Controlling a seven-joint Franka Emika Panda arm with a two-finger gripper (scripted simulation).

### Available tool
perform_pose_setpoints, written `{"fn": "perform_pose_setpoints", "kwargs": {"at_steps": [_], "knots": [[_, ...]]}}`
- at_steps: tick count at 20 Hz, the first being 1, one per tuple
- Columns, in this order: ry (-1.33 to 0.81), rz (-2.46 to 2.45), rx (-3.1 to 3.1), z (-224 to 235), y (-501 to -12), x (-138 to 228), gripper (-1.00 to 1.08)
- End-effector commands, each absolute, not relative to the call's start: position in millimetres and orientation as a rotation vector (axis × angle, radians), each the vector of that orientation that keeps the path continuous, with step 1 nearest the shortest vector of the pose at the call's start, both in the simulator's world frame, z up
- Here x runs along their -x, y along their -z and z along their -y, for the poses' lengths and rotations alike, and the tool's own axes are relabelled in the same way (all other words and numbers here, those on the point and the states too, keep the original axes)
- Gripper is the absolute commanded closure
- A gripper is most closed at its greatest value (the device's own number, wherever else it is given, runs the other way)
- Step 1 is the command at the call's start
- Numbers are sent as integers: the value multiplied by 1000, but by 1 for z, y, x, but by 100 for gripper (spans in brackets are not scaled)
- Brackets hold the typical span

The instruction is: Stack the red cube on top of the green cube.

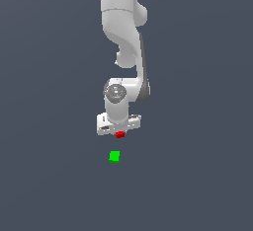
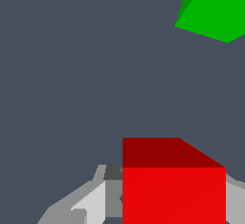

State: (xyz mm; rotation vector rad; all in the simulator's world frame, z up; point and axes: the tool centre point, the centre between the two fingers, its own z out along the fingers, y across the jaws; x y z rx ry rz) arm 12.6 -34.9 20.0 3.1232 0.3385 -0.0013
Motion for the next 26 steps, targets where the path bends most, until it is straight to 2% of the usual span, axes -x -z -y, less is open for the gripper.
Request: {"fn": "perform_pose_setpoints", "kwargs": {"at_steps": [1, 13, 26], "knots": [[0, -339, -3123, 35, -20, -13, 108], [0, -339, -3123, 35, -31, -12, 108], [0, -340, -3123, 34, -108, -11, 108]]}}
